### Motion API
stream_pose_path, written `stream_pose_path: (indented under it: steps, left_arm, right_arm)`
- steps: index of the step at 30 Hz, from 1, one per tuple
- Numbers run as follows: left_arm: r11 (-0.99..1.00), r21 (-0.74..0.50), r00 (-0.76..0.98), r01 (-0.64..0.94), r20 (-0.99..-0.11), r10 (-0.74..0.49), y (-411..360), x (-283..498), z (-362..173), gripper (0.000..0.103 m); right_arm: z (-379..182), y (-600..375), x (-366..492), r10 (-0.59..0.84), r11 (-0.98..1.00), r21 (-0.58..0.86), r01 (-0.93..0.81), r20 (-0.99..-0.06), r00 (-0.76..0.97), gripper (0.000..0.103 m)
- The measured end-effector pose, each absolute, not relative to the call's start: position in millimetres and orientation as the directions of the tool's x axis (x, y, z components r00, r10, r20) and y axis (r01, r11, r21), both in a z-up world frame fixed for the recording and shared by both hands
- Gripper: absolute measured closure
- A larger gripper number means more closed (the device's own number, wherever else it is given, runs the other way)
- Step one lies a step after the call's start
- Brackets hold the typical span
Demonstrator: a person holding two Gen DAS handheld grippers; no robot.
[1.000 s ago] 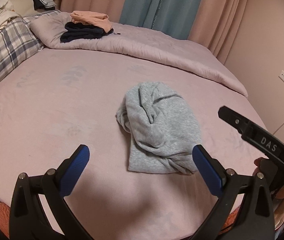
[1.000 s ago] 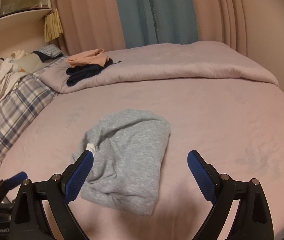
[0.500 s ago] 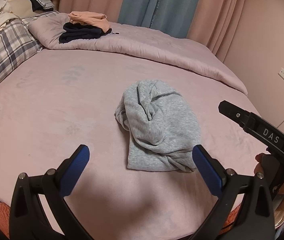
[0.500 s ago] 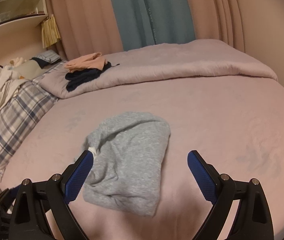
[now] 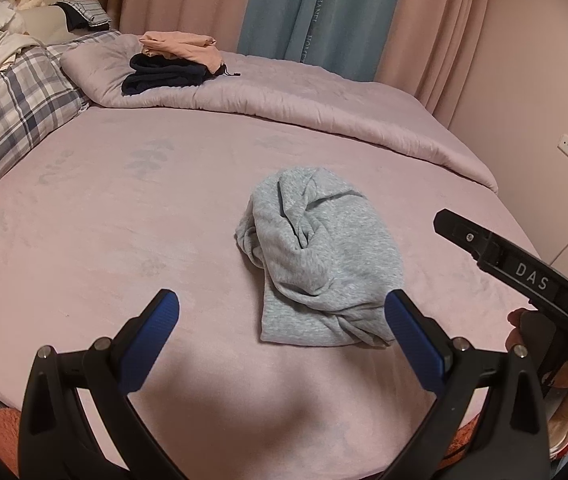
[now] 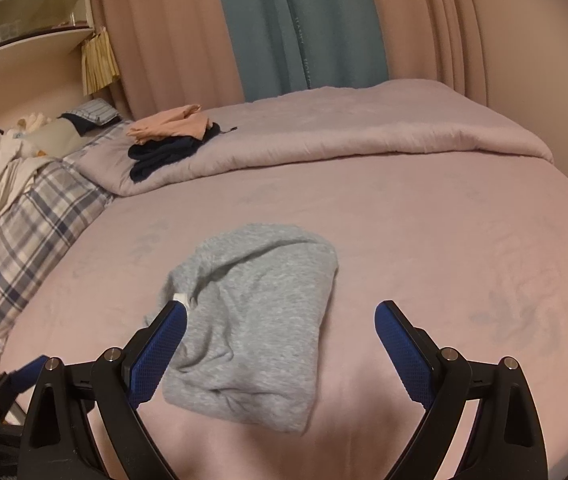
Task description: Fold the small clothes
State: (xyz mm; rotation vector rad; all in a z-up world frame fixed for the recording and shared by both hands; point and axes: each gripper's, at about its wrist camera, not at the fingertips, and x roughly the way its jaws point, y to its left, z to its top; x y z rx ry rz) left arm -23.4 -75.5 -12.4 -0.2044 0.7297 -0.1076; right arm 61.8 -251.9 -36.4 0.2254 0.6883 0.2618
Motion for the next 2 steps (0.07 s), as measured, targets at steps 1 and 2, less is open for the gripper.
stream_pose_path:
  steps: [1,2]
  left_arm:
    - [0.974,-0.223,0.741,0.027,-0.649,-0.169,-75.3,-23.4,-12.0,0.0]
    - [0.974,-0.223,0.743,0.028,-0.648,-0.17,-75.7,-23.7,-11.5,0.0]
  right_arm:
    - [-36.4,-251.8,61.7,0.309,0.944,0.288,-0.163,-0.595,0.742,0.009]
    - [-36.5,-251.6,61.8,0.307,0.945,0.285,-0.162,-0.596,0.742,0.009]
